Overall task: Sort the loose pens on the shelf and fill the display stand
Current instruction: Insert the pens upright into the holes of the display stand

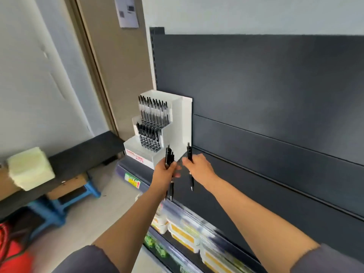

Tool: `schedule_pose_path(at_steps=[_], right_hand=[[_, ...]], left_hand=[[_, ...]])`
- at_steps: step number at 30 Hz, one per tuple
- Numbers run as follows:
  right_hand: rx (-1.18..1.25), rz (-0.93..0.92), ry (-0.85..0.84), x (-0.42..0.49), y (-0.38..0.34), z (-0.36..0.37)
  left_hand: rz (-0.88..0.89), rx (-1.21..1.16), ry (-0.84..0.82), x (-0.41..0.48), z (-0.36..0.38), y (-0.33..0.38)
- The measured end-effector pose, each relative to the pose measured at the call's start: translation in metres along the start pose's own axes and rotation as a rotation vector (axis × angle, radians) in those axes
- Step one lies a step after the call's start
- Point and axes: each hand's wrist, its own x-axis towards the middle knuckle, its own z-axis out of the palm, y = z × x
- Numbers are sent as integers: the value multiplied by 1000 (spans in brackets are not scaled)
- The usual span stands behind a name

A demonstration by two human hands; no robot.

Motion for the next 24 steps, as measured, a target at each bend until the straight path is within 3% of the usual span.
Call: schedule_pose_path(at_steps=[6, 12, 19, 24], right_hand=[[124, -129, 3, 41, -64, 59], [523, 4, -26, 88, -113, 102], [591, -148, -61, 155, -141, 97], [384, -322, -22, 203, -157, 98]], left_hand=[[42, 105, -89, 33, -83, -4], [77, 92, -33, 75, -138, -8], [45, 76, -47, 136, -171, -6], [74, 174, -55, 179, -184, 4]])
